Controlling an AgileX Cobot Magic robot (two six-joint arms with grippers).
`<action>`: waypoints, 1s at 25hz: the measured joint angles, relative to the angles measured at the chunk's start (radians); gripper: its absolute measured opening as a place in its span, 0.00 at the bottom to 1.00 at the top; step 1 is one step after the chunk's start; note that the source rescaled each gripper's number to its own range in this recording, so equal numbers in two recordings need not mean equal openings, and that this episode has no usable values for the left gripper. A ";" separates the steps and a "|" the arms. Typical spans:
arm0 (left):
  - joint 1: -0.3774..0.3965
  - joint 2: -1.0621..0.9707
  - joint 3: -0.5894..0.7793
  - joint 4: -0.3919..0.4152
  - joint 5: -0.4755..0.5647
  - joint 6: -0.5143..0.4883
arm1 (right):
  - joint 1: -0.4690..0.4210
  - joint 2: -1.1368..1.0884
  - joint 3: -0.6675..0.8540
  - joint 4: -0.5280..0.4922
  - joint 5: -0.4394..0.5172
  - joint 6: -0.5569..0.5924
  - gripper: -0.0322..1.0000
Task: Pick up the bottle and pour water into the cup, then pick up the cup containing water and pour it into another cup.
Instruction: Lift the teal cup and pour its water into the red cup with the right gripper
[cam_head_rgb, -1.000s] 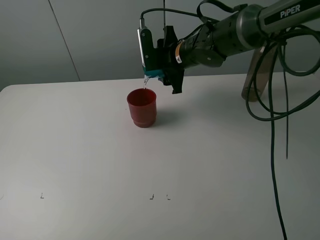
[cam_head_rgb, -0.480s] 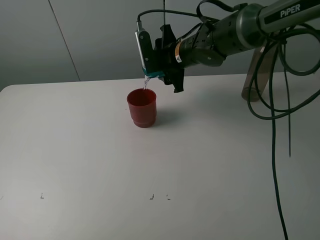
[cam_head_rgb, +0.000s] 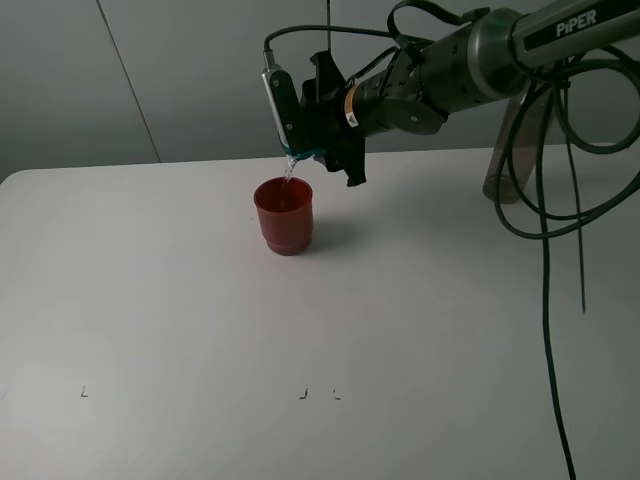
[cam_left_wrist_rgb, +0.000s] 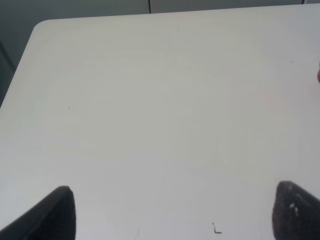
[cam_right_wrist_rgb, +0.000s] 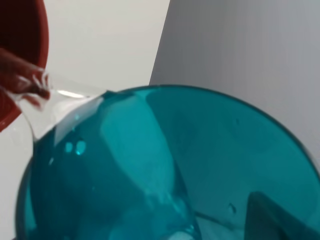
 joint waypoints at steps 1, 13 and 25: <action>0.000 0.000 0.000 0.000 0.000 0.000 | 0.002 0.000 0.000 -0.002 0.000 -0.002 0.09; 0.000 0.000 0.000 0.000 0.000 0.007 | 0.006 0.000 0.000 -0.055 0.000 -0.026 0.09; 0.000 0.000 0.000 0.000 0.000 0.007 | 0.006 0.000 0.000 -0.157 0.000 -0.032 0.09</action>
